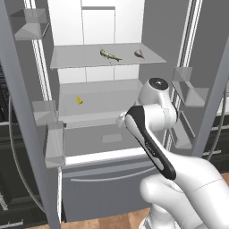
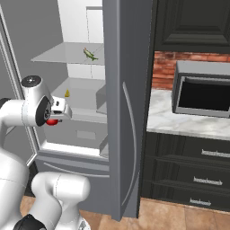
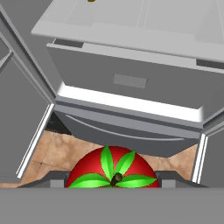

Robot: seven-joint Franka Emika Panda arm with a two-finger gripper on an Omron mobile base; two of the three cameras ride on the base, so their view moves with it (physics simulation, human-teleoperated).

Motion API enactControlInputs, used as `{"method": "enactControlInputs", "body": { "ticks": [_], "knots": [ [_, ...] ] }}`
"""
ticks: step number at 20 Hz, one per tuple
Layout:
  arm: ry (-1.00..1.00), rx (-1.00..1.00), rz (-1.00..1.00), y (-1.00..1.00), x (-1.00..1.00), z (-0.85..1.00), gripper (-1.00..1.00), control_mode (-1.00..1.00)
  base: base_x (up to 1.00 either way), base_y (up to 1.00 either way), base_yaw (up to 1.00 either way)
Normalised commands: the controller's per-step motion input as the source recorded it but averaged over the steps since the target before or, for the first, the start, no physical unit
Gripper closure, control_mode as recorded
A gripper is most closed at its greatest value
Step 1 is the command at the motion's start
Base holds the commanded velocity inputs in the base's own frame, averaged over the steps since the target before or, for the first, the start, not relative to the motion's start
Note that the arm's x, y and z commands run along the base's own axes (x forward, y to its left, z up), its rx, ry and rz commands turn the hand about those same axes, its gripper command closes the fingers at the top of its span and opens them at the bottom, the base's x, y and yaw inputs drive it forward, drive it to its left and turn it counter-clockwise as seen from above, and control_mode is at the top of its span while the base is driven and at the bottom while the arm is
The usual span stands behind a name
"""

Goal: Gather the lemon wedge and tomato from the fridge and place them on a tray on the dining counter. Then gather the fishs from the fridge and place them on the other tray.

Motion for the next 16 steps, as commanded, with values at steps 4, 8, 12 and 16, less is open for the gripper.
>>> {"method": "enactControlInputs", "body": {
  "ticks": [4, 8, 12, 16],
  "knots": [
    [0.0, 0.0, 0.0, 0.0, 0.0, 0.0, 1.0, -1.0, 0.0, 0.0, 0.0],
    [0.0, 0.0, 0.0, 0.0, 0.0, 0.0, 1.0, -1.0, 0.0, 0.0, 0.0],
    [0.0, 0.0, 0.0, 0.0, 0.0, 0.0, 1.0, -1.0, 0.0, 0.0, 0.0],
    [0.0, 0.0, 0.0, 0.0, 0.0, 0.0, 1.0, -1.0, 0.0, 0.0, 0.0]
  ]
}}
